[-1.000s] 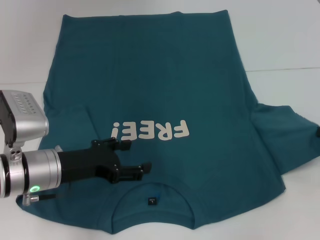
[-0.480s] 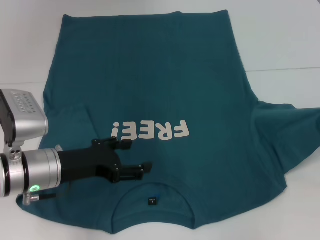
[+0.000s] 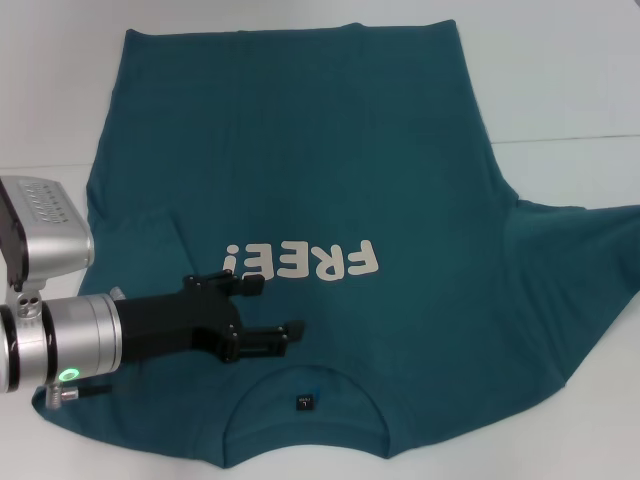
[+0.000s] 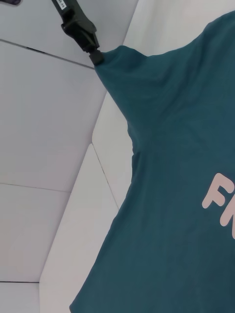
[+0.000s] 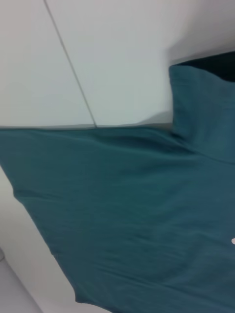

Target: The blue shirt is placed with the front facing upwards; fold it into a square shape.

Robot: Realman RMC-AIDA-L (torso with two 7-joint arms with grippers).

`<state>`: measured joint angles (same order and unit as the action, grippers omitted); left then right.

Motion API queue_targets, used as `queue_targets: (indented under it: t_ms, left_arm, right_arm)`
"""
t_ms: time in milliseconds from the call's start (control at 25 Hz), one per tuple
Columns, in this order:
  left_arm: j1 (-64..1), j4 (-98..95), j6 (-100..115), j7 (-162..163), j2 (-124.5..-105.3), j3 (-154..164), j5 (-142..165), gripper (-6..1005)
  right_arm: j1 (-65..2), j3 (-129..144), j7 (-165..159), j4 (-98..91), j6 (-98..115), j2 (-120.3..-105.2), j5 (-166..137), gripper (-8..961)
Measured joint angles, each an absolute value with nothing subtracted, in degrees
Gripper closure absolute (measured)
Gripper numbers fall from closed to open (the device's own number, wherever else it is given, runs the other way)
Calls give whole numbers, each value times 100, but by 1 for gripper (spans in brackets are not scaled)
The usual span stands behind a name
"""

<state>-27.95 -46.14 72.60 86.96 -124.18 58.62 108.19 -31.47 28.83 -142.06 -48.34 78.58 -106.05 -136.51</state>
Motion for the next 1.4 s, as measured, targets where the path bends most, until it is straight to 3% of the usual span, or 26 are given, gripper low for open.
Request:
queue_targets:
  t_ms: [640,1400]
  left_arm:
    - [-2795,-4623,7269,8692,-12419,5862,10809,112]
    - [-2783,-4623,7280,8692,-12419,5862,10775,111]
  right_arm:
    - [-3383,2970,-14265,-5012,8232,-10579,-13782,928]
    - [-4440,3585,-14505,-5422,9012,-10815,-14597,920]
